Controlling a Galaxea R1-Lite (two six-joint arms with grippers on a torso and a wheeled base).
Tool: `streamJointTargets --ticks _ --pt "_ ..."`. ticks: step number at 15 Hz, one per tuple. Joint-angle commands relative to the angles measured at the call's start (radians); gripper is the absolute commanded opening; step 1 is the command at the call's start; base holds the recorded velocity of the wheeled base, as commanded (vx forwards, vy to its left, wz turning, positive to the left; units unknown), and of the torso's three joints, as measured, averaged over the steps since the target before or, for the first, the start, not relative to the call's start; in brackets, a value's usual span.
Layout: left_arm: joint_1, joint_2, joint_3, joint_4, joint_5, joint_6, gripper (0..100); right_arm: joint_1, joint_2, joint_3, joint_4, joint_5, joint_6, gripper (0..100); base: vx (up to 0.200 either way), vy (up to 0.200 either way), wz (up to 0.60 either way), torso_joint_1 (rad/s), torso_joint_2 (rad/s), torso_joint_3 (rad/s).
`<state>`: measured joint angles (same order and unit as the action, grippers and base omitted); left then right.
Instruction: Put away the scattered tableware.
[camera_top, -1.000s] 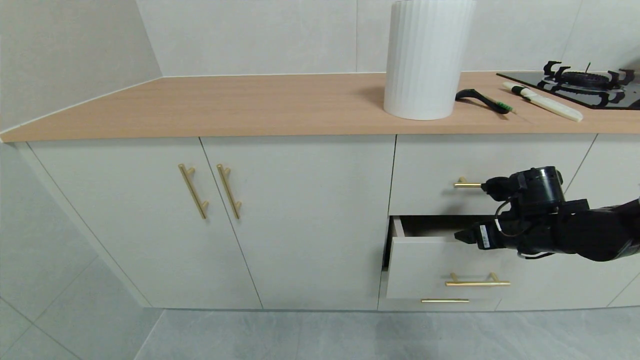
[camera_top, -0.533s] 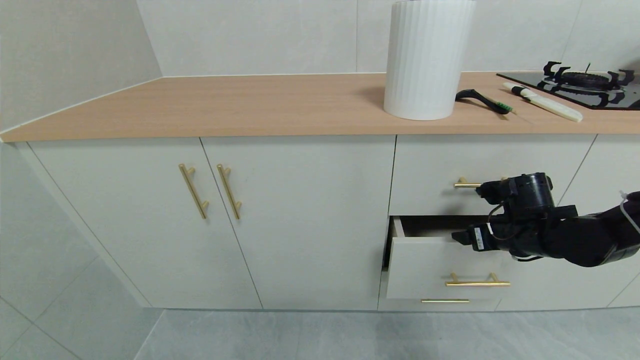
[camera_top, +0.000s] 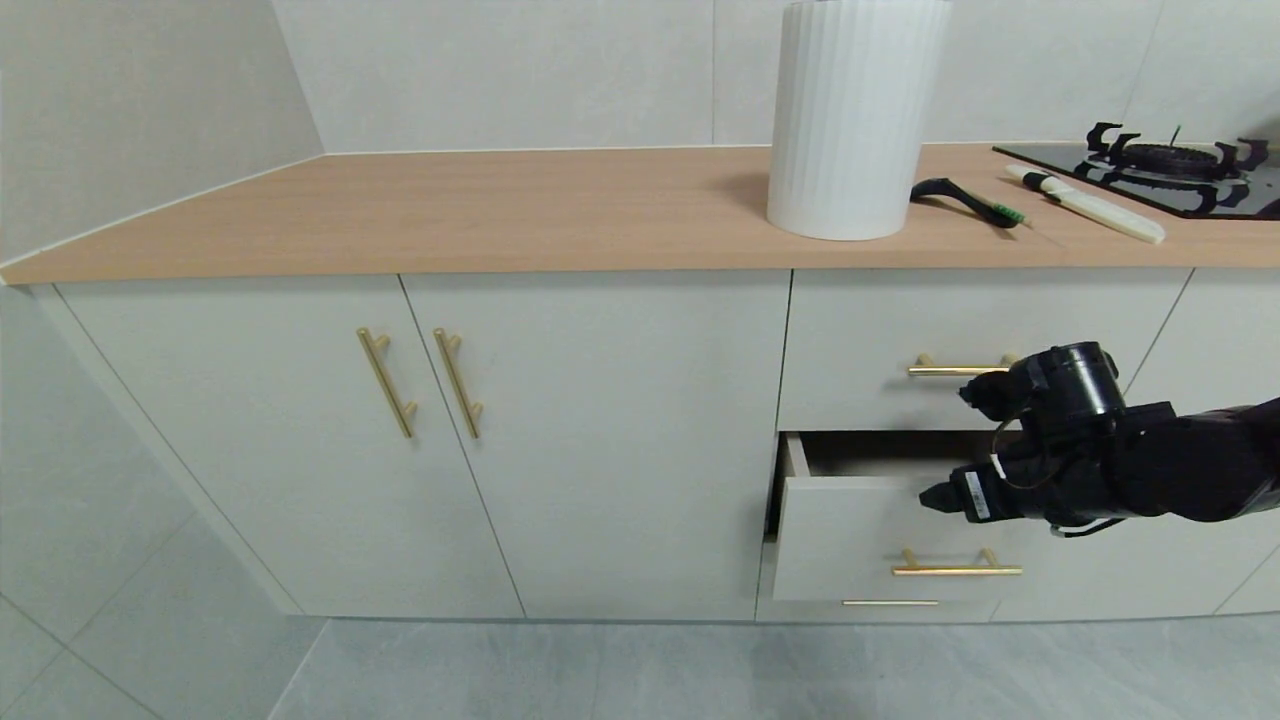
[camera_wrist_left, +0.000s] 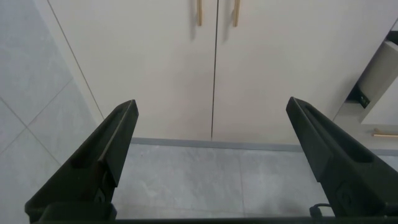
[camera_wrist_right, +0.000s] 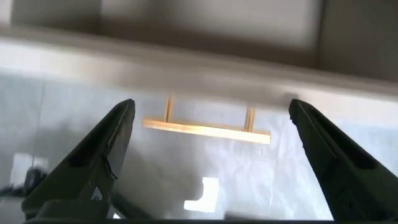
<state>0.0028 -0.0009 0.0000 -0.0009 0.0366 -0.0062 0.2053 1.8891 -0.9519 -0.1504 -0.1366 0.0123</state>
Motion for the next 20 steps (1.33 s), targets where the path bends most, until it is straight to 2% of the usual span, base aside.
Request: streamJointTargets --ticks 1,4,8,11,16,20 --pt "0.0 0.001 0.0 -0.001 0.0 0.0 100 0.003 -0.033 -0.01 -0.009 -0.001 0.005 100 0.0 0.0 0.0 0.0 0.0 0.0" --pt "0.0 0.001 0.0 -0.001 0.0 0.0 100 0.031 0.018 -0.016 -0.133 -0.009 0.086 100 0.0 0.0 0.0 0.0 0.0 0.0" --pt "0.0 0.001 0.0 -0.001 0.0 -0.001 100 0.034 0.134 -0.018 -0.244 -0.052 0.089 100 0.0 0.0 0.0 0.0 0.0 0.0" --pt "0.002 0.001 0.0 -0.001 0.0 0.0 100 0.034 0.169 -0.024 -0.265 -0.054 0.089 100 0.0 0.0 0.0 0.0 0.0 0.0" --pt "0.0 0.001 0.0 -0.001 0.0 0.0 100 0.032 0.145 -0.025 -0.216 -0.052 0.087 100 0.0 0.0 0.0 0.0 0.0 0.0" --pt "0.0 0.001 0.0 -0.001 0.0 0.0 100 0.032 0.054 -0.05 -0.005 -0.044 0.083 100 0.0 0.0 0.0 0.0 0.0 0.0"
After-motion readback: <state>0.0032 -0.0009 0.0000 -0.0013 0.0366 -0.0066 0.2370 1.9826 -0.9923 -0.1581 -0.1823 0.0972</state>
